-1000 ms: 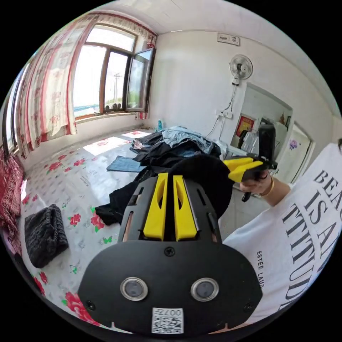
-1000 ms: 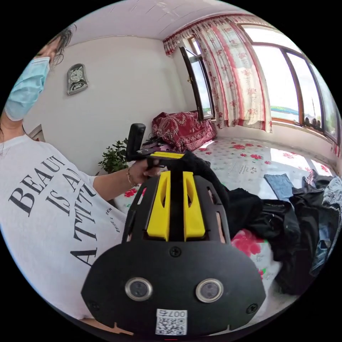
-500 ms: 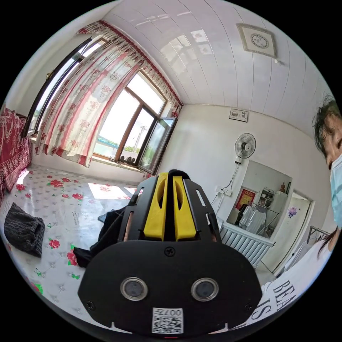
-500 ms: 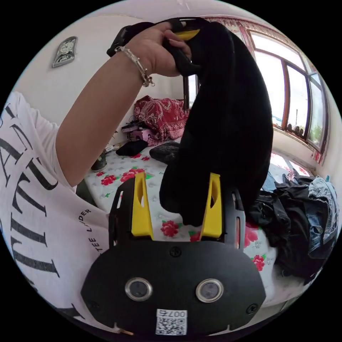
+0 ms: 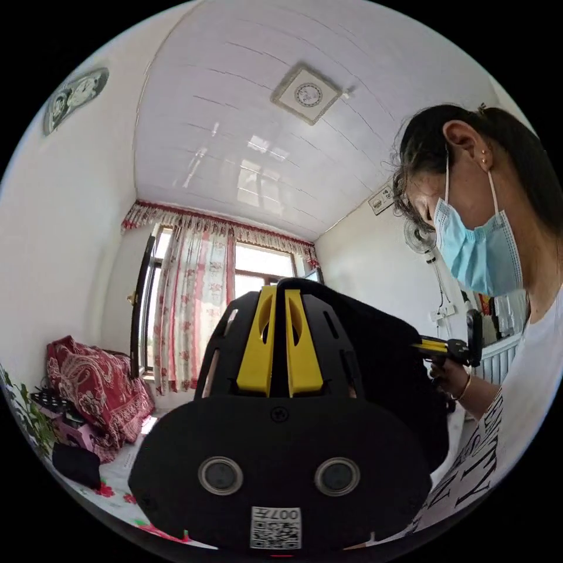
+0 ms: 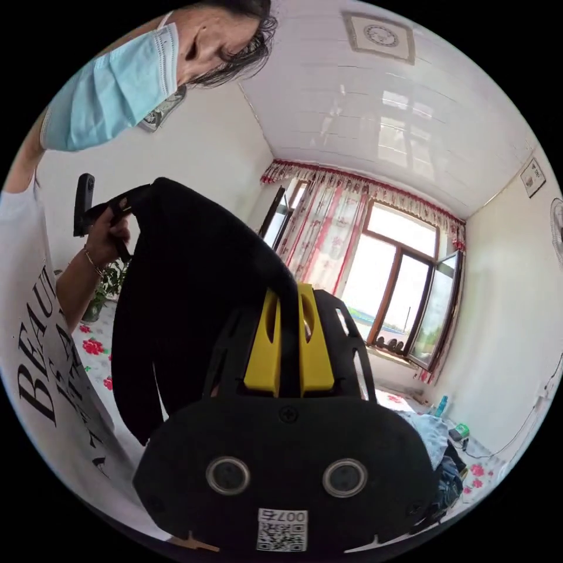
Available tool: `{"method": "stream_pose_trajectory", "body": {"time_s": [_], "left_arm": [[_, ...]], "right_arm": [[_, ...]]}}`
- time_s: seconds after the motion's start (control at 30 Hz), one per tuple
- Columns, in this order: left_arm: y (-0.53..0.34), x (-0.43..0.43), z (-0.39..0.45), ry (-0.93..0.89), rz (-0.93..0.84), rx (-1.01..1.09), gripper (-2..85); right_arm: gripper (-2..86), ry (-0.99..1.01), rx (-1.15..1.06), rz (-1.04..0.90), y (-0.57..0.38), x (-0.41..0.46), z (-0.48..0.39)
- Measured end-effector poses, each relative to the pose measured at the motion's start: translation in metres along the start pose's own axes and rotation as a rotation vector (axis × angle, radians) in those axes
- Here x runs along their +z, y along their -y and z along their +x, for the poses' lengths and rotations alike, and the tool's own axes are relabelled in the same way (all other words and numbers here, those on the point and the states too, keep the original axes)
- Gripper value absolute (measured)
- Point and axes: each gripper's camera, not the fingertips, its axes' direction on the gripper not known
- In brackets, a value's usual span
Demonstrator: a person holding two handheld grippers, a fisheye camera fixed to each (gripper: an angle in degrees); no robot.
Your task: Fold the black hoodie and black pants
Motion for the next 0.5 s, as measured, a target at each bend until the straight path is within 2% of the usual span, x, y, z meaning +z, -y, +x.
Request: {"method": "stream_pose_trajectory", "body": {"time_s": [0.1,0.2,0.3,0.37,0.4,0.43,0.5], "left_arm": [[0.013,0.003,0.006,0.122,0.009,0.093,-0.2],[0.007,0.047,-0.015,0.198,-0.088,0.1,0.6],[-0.044,0.134,-0.069,0.258,-0.387,0.034,3.1],[-0.138,0.202,-0.129,0.314,-0.719,-0.097,5.8],[-0.167,0.213,-0.145,0.324,-0.808,-0.157,6.3],[-0.222,0.223,-0.174,0.356,-0.983,-0.289,6.4],[-0.288,0.209,-0.196,0.379,-1.084,-0.415,6.6]], "right_arm": [[6.7,0.033,-0.1,0.024,0.018,0.017,-0.009],[7.2,0.092,-0.139,-0.04,0.015,0.072,-0.017],[8.3,0.198,-0.056,-0.266,-0.018,0.171,-0.016],[8.4,0.282,0.065,-0.519,-0.092,0.264,-0.017],[8.3,0.297,0.099,-0.586,-0.114,0.283,-0.018],[8.0,0.297,0.16,-0.698,-0.163,0.312,-0.021],[7.8,0.27,0.191,-0.837,-0.231,0.332,-0.033]]}}
